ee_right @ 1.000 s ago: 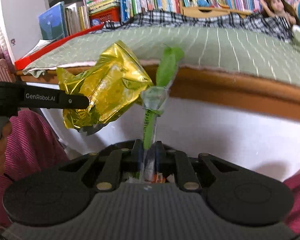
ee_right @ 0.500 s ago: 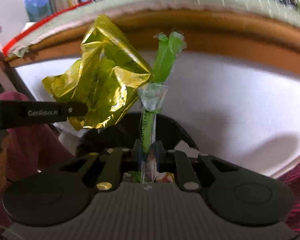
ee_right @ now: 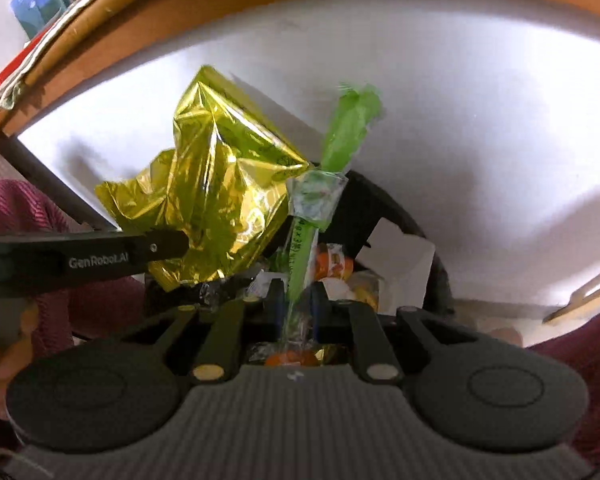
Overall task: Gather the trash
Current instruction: 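Carry the gold foil bag and green wrapper down into the trash bin, then open both grippers to release the items into the bin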
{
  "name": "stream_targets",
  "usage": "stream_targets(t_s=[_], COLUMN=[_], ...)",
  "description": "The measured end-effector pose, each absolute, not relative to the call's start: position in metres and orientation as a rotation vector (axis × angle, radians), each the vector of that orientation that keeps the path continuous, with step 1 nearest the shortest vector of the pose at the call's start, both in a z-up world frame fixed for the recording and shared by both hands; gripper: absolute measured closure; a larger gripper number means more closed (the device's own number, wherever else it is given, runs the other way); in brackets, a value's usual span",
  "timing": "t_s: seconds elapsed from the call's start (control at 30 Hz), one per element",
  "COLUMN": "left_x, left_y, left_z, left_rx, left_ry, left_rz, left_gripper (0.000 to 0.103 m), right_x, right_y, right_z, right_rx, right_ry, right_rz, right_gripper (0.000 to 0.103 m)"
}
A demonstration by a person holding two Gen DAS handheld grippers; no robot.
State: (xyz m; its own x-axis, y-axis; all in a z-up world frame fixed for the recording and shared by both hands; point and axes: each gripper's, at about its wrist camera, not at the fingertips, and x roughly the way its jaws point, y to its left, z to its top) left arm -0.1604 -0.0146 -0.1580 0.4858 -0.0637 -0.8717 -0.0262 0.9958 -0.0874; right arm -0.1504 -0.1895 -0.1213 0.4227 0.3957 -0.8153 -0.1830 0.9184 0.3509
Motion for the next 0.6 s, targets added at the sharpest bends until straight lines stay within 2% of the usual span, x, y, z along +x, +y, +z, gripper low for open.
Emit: stream_targets(t_s=[0.37,0.43,0.47,0.5,0.53,0.6], left_x=[-0.148,-0.160,-0.161,-0.161,-0.162,-0.162], left_y=[-0.023,-0.013,-0.013,-0.013,-0.013,-0.013], left_z=[-0.162,-0.165,-0.165,-0.166,-0.166,-0.165], left_rx=[-0.087,-0.089,-0.090,-0.090,-0.090,-0.089], left_ry=[1.090,1.086,1.087,1.087,1.086,1.085], left_rz=[-0.022,-0.023,-0.022,-0.020,-0.019,-0.021], left_gripper=[0.084,0.081,0.078,0.072,0.065,0.061], right_x=[-0.151,-0.151,-0.151,-0.151,-0.151,-0.152], right_y=[-0.190,-0.191,-0.191,-0.191,-0.191,-0.191], right_z=[-0.123,-0.123,-0.125,-0.124,-0.124,-0.124], right_rx=[0.238,0.238,0.238,0.239,0.240,0.238], right_ry=[1.080,1.077,1.077,1.075,1.073,1.067], right_rz=[0.354,0.352,0.350,0.348,0.348,0.344], right_gripper=[0.080,0.080,0.071,0.060,0.058,0.051])
